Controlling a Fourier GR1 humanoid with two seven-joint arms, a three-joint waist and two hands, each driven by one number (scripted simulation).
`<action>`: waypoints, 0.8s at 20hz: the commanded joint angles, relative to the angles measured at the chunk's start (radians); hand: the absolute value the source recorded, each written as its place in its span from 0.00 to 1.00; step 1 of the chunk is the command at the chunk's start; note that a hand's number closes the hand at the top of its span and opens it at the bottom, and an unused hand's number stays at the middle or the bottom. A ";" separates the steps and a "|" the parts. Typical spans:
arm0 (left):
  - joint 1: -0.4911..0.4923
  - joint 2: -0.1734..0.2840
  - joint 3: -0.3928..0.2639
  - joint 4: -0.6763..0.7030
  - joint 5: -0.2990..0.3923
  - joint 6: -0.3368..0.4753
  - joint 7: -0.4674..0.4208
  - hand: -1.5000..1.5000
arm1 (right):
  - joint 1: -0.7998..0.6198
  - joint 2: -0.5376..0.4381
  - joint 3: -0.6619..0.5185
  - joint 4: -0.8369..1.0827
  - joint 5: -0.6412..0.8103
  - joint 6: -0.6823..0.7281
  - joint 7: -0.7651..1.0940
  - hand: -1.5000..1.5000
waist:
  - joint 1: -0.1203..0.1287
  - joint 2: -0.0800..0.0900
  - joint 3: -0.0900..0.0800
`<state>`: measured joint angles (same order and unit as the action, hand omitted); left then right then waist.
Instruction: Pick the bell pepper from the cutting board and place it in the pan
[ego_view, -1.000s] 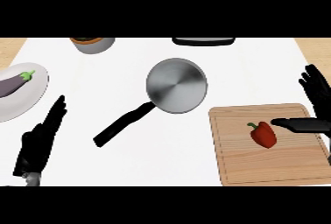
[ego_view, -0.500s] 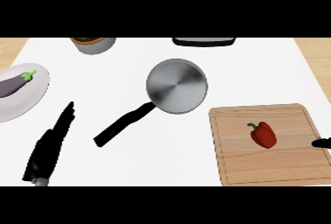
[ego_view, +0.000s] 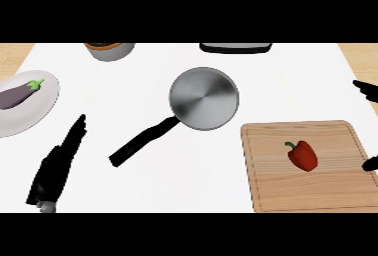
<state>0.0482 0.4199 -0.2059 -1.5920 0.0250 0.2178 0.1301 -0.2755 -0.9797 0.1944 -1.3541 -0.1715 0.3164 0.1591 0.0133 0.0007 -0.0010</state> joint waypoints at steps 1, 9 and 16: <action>-0.006 -0.015 0.026 0.041 0.013 -0.023 -0.012 0.50 | -0.072 0.009 0.038 -0.061 0.015 0.098 0.134 0.00 | -0.005 0.000 0.000; 0.015 -0.010 0.041 -0.037 -0.013 -0.047 0.024 0.50 | -0.261 0.181 0.105 -0.019 0.057 0.190 0.422 0.00 | 0.000 -0.001 0.001; -0.024 -0.072 0.024 0.035 -0.064 -0.029 0.016 0.50 | -0.335 0.228 0.166 0.073 0.173 0.323 0.459 0.00 | 0.001 0.002 0.001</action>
<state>0.0359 0.3786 -0.1683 -1.5721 -0.0116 0.1744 0.1401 -0.5539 -0.7751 0.3296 -1.3357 -0.0464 0.5653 0.5815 0.0111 0.0011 -0.0005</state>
